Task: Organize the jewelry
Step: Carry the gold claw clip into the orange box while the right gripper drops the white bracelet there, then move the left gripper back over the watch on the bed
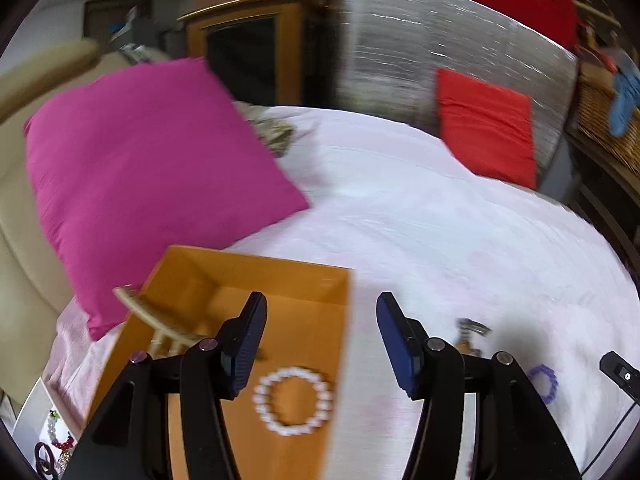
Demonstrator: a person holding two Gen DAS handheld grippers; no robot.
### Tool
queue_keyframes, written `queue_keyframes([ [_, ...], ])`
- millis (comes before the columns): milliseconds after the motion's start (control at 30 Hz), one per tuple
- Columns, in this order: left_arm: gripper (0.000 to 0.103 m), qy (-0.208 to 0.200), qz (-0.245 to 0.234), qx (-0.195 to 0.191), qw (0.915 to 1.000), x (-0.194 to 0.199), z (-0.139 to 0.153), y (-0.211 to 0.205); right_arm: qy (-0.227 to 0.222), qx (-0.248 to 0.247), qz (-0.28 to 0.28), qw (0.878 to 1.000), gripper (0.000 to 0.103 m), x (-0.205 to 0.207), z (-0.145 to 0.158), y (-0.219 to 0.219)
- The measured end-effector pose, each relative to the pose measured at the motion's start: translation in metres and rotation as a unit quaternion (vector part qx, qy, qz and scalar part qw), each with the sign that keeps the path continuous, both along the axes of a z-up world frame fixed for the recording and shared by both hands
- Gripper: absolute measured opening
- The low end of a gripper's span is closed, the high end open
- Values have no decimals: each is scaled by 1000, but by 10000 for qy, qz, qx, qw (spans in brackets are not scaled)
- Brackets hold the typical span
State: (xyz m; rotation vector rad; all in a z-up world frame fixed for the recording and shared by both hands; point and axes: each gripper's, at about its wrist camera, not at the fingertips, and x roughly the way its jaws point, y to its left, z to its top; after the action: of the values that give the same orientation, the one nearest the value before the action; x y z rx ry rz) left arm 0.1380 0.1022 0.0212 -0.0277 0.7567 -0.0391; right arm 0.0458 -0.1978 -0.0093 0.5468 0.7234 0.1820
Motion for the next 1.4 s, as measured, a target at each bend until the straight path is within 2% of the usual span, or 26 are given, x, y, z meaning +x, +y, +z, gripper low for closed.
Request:
queue_keyframes([
  [100, 60, 8, -218, 232, 9995, -1, -3, -29, 144, 108, -96, 9998, 24, -5, -10, -20],
  [167, 67, 19, -347, 403, 9986, -4, -6, -48, 226, 95, -61, 9997, 24, -6, -15, -29],
  [200, 67, 22, -419, 478, 9980, -5, -8, -57, 253, 99, -45, 9996, 25, -8, -16, -35],
  [233, 67, 32, -461, 511, 9976, -7, -9, -63, 302, 107, -9, 9995, 26, -9, -19, -38],
  [300, 68, 83, -549, 527, 9971, -8, -12, -75, 402, 109, 56, 9991, 42, -11, -22, -45],
  [333, 68, 113, -606, 514, 9968, -10, -12, -80, 410, 105, 42, 9991, 45, -11, -22, -47],
  [533, 68, 163, -769, 789, 9938, -19, -22, -103, 395, 138, 135, 9990, 46, -16, -26, -49],
  [633, 68, 250, -748, 805, 9936, -17, -27, -106, 421, 41, 156, 9990, 45, -18, -26, -49],
  [967, 68, 387, -559, 814, 9944, -10, -35, -93, 638, 247, -41, 9977, 46, -20, -36, -67],
  [1400, 68, 84, -744, 890, 9932, -23, -24, -101, 566, 103, 105, 9983, 46, -16, -32, -45],
])
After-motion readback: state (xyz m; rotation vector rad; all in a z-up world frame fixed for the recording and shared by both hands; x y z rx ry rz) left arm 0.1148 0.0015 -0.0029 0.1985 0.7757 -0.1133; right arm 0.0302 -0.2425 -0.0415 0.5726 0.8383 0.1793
